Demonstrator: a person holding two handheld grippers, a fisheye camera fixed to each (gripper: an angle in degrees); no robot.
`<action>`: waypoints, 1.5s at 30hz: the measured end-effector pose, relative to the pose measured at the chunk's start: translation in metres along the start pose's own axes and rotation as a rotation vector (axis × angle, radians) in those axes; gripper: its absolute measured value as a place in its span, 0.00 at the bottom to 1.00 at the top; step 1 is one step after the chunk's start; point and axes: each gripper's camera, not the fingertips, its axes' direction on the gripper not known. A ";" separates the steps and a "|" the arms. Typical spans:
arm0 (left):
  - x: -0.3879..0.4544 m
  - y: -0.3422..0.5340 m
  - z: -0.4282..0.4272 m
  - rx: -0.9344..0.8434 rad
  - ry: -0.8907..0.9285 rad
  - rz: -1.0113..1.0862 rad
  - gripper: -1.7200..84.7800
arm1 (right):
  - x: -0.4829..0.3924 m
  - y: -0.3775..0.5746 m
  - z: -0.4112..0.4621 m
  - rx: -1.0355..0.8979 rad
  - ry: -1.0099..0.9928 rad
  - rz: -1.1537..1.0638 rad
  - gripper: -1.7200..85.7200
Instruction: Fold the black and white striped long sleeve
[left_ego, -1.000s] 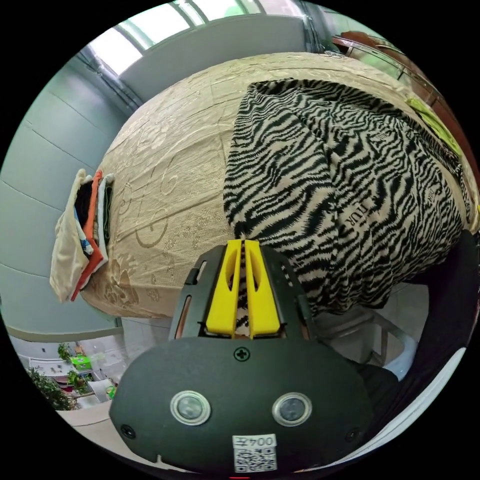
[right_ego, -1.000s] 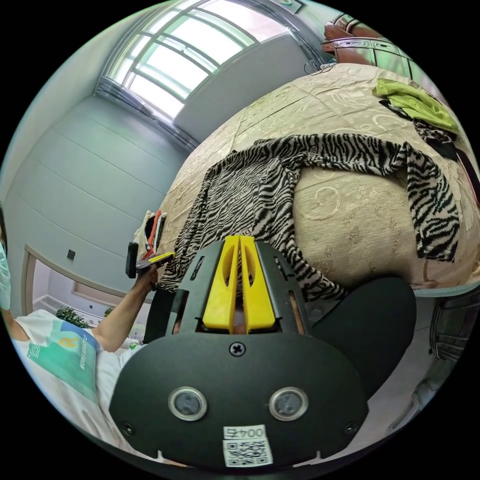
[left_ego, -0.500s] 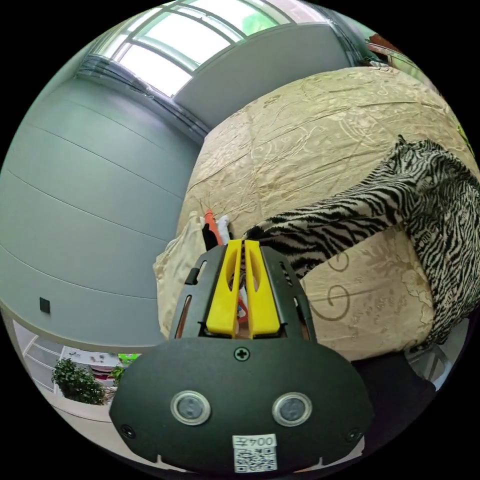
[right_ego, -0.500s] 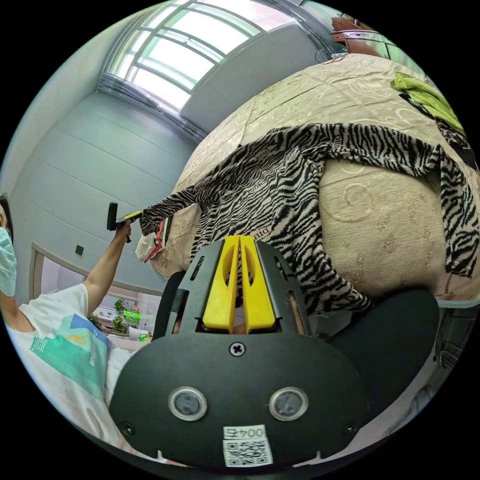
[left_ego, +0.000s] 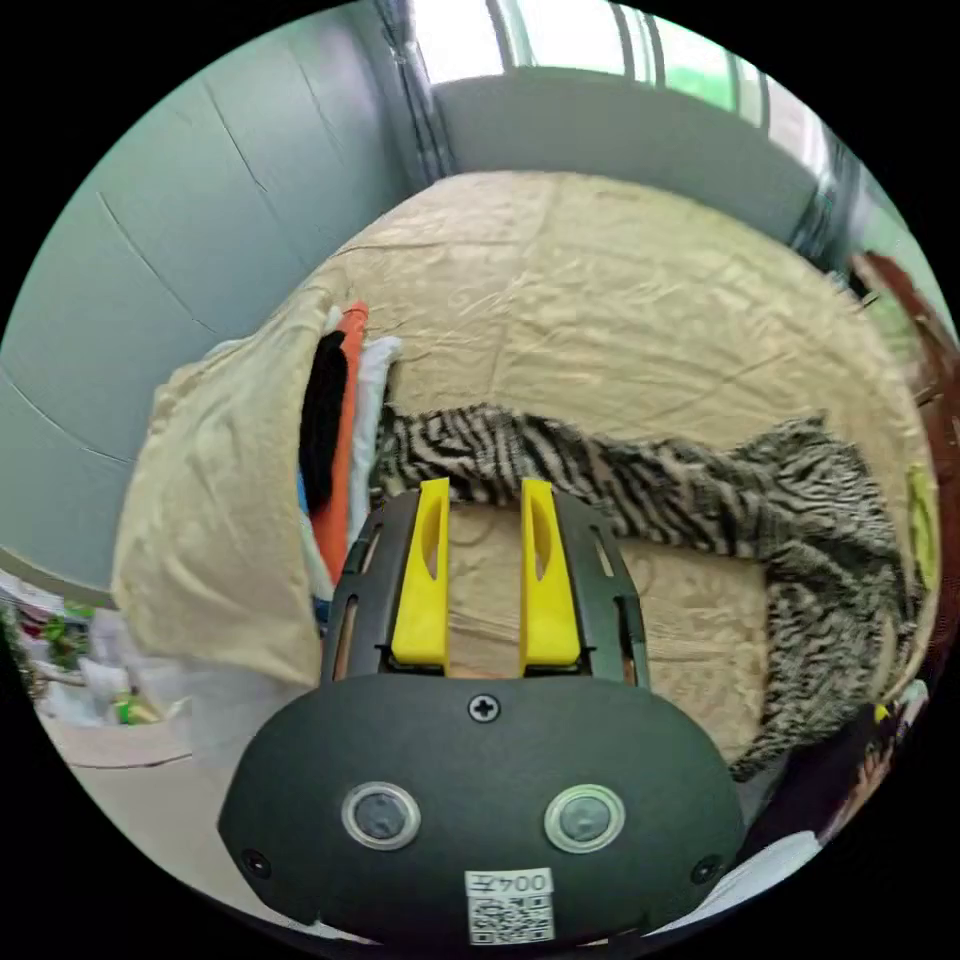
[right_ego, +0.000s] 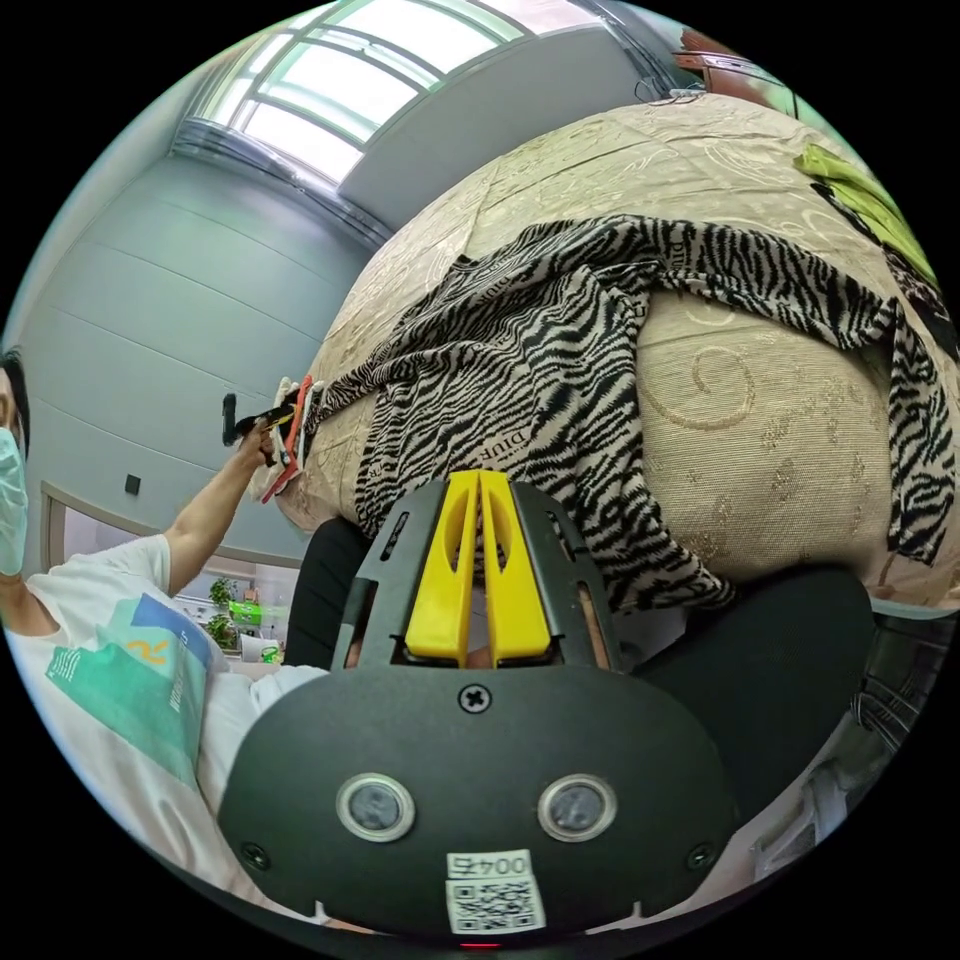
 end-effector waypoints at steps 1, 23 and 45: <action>-0.001 0.022 -0.017 0.080 0.203 0.004 0.13 | -0.002 -0.001 -0.003 0.012 0.007 -0.004 0.01; 0.244 0.258 0.031 -0.380 0.206 0.826 0.17 | -0.008 -0.093 0.044 -0.372 0.629 -0.035 0.19; 0.081 0.195 0.009 -0.538 0.631 0.506 0.03 | 0.006 -0.177 -0.007 -0.500 0.083 0.141 0.06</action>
